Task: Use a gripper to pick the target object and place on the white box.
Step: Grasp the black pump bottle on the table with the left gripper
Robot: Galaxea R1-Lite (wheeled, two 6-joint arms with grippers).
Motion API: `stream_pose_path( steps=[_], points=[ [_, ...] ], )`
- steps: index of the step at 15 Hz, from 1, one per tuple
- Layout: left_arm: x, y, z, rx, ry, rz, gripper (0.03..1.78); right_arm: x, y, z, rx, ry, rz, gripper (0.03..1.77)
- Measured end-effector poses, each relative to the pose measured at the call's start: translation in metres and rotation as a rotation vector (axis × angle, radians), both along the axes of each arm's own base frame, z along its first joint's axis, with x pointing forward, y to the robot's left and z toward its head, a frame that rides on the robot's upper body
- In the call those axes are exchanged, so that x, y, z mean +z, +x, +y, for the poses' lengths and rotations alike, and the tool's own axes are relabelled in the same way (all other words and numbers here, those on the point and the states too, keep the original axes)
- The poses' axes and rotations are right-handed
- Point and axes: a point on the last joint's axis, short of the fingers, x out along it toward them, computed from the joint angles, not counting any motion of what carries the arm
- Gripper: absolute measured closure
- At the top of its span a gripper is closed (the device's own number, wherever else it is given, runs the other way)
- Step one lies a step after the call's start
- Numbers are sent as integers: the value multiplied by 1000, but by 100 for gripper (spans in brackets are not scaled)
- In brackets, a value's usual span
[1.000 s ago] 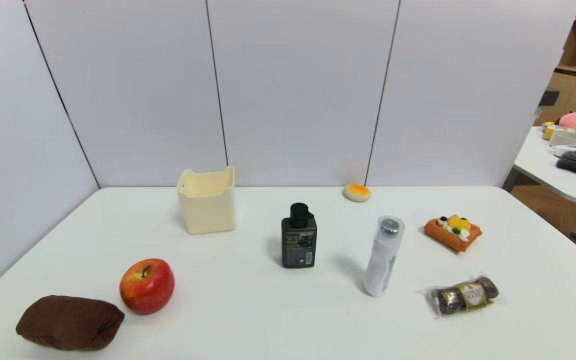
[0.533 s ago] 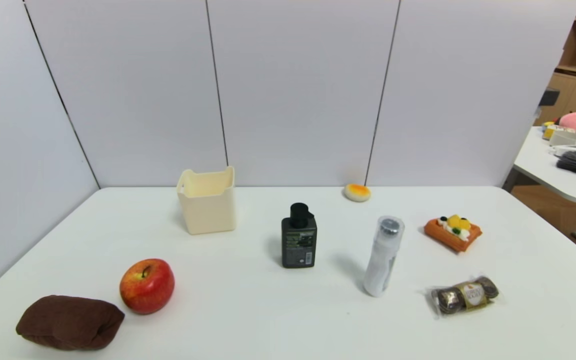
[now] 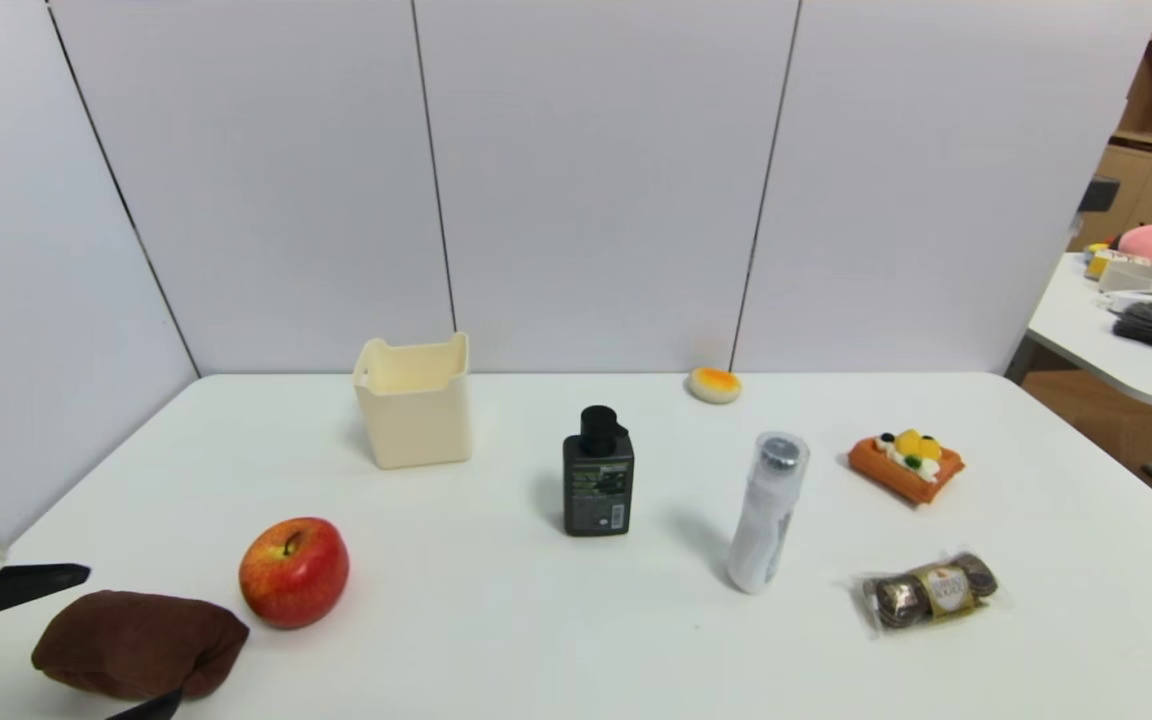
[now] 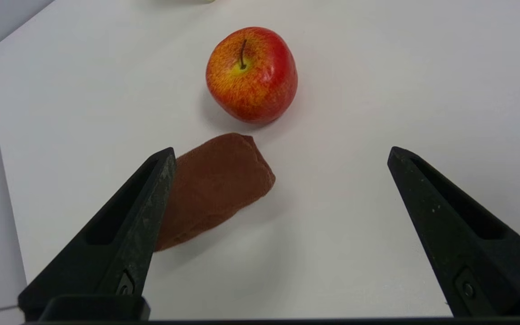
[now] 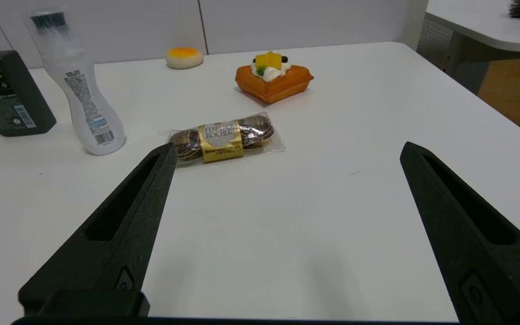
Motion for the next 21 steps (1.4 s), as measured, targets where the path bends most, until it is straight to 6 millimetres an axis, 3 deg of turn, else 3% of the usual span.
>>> stream_pose_path(
  steps=[5,10,16,21],
  points=[
    [-3,67,-43,-206,71,116,12,0,0,0,-1,0,0,9],
    [-25,117,-99,-352,35,84,12,0,0,0,0,0,-1,9],
    [-58,161,-145,-445,-121,5,12,0,0,0,0,0,0,9],
    [-78,171,-175,-440,-272,-14,12,0,0,0,0,0,0,9]
  ],
)
